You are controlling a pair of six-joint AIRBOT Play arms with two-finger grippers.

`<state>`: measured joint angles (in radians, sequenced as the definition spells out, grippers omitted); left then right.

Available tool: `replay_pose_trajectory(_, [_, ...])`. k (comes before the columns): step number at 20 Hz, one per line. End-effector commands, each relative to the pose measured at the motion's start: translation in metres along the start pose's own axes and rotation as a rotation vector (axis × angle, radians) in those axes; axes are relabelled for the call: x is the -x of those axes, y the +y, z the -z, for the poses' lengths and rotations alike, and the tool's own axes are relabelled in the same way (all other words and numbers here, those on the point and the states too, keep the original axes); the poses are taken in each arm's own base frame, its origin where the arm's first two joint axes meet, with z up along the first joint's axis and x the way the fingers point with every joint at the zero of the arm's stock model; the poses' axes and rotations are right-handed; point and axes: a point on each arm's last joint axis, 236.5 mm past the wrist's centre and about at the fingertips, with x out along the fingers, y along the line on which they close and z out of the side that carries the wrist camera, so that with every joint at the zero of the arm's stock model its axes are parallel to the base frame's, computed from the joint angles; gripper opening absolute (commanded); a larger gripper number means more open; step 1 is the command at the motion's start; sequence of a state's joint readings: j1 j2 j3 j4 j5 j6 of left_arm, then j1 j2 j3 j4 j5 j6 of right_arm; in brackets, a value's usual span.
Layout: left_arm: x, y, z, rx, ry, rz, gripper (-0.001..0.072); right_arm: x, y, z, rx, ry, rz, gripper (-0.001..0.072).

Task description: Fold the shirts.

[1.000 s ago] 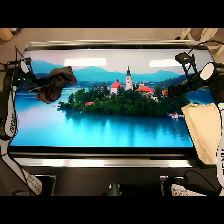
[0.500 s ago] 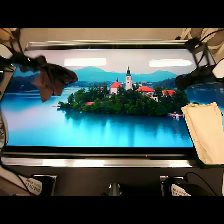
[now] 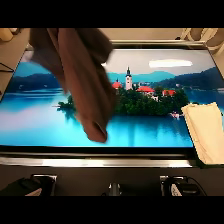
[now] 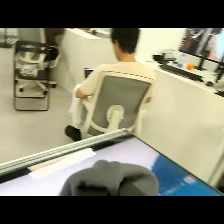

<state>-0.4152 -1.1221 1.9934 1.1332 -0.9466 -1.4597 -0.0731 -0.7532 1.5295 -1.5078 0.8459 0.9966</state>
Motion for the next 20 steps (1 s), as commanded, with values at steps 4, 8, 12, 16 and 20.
replay_pose_trajectory(4, [-0.035,-0.035,0.217,0.092,0.586,0.092,0.003,0.036,0.055,0.089,0.008,0.398,-0.243,0.0556])
replay_pose_trajectory(8, [-0.045,0.001,0.408,0.196,0.824,-0.015,0.003,0.022,0.135,0.211,-0.003,0.868,-0.59,0.0558])
replay_pose_trajectory(12, [-0.035,0.012,0.489,0.405,0.957,-0.079,0.0119,-0.003,0.232,0.288,-0.158,1.014,-0.877,0.0589])
replay_pose_trajectory(16, [-0.033,0.053,0.431,0.441,0.94,-0.115,0.0653,-0.016,0.297,0.28,-0.35,0.945,-1.128,0.0618])
replay_pose_trajectory(20, [0.043,0.105,0.413,0.425,1.117,-0.192,0.0652,-0.02,0.313,0.302,-0.378,1.009,-1.183,0.0618])
